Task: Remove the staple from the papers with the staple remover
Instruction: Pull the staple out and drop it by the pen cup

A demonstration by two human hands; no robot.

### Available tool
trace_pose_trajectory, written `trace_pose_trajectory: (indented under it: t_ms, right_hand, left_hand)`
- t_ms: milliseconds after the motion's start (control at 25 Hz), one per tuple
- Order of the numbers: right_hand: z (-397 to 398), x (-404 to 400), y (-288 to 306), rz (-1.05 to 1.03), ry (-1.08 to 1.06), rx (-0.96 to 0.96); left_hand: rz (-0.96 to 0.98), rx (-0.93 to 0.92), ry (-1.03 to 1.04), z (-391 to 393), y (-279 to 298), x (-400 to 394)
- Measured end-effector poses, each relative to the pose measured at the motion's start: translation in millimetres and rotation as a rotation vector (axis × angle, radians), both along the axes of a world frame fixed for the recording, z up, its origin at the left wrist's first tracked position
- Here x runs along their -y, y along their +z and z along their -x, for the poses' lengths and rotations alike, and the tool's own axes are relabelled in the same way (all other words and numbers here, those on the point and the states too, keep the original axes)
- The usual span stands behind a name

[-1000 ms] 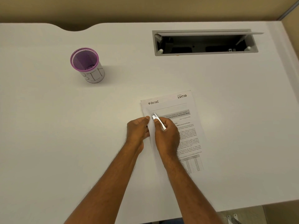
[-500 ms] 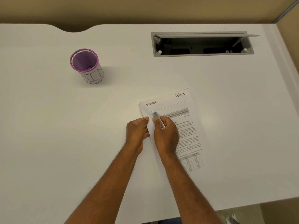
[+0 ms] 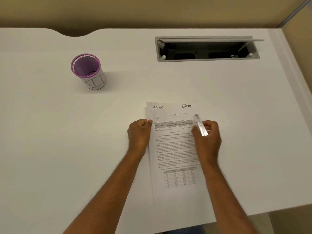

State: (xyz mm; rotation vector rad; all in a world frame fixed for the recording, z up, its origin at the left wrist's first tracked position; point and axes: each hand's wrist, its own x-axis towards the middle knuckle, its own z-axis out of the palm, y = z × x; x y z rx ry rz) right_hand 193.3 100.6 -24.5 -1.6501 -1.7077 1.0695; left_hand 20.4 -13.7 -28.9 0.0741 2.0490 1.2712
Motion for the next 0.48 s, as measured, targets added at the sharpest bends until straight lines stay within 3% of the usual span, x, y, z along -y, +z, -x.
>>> trace_pose_trajectory:
  t_ms: [240,480]
  right_hand:
    - [-32,-37,-22,-0.265,0.034,0.358]
    - [-18,-27,-16,-0.308,0.003,0.510]
  left_hand:
    - [0.193,-0.341,-0.131,7,6,-2]
    - [0.320,-0.426,-0.189,12,-1,-2]
